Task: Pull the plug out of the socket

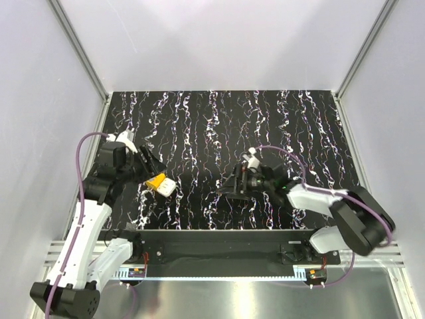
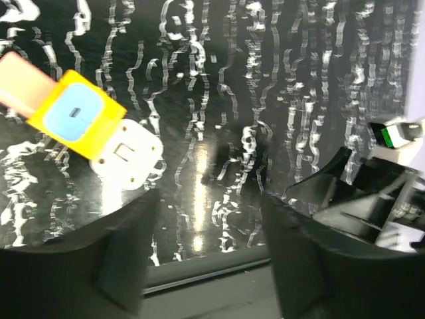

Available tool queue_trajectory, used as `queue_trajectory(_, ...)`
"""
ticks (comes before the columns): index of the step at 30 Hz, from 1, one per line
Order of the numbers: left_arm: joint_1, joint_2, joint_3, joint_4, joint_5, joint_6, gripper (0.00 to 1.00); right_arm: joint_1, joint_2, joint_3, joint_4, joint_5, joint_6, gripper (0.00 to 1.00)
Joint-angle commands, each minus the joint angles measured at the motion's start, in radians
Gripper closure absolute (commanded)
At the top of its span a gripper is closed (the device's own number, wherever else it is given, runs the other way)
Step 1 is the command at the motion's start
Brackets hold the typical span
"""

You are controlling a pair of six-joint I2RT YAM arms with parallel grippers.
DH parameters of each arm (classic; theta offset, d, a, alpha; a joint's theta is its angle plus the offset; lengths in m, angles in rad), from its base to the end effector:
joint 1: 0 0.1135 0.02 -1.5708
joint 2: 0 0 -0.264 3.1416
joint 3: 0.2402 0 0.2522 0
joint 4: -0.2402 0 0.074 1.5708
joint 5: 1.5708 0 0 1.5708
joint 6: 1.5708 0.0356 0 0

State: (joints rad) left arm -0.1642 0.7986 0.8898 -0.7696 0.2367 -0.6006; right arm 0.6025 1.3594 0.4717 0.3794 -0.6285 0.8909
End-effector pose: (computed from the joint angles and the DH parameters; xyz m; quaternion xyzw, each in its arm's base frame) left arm 0.1553 -0.0342 0.3165 -0.1442 0.8856 -0.2587 0.3578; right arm 0.1987 0.1621 0.1695 -0.0371 0.8339 0.5228 0.1726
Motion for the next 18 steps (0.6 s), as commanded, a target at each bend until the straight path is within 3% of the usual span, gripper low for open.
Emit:
queue_trajectory(1,-0.001,0.030,0.031,0.000,-0.075,0.045,0.43,0.072,0.120,0.089,0.278,-0.004,0.065,0.00)
queue_trajectory(3,-0.001,0.047,0.006,0.001,-0.109,0.042,0.50,0.127,0.179,0.117,0.337,0.012,0.086,0.00)
queue_trajectory(4,-0.001,0.051,-0.005,-0.002,-0.143,0.042,0.59,0.146,0.232,0.139,0.360,0.016,0.095,0.00)
queue_trajectory(7,0.000,0.053,-0.012,-0.005,-0.206,0.035,0.62,0.200,0.332,0.162,0.458,0.046,0.138,0.00)
queue_trajectory(8,0.000,0.038,-0.020,-0.007,-0.220,0.024,0.47,0.210,0.358,0.188,0.469,0.049,0.154,0.00)
queue_trajectory(9,0.003,0.022,-0.026,-0.007,-0.232,0.015,0.41,0.221,0.384,0.203,0.484,0.052,0.161,0.01)
queue_trajectory(15,0.008,-0.117,-0.072,0.004,-0.232,-0.016,0.25,0.310,0.584,0.327,0.582,0.136,0.213,0.01)
queue_trajectory(18,0.008,-0.159,-0.089,0.003,-0.172,-0.022,0.23,0.338,0.664,0.390,0.610,0.182,0.240,0.09)
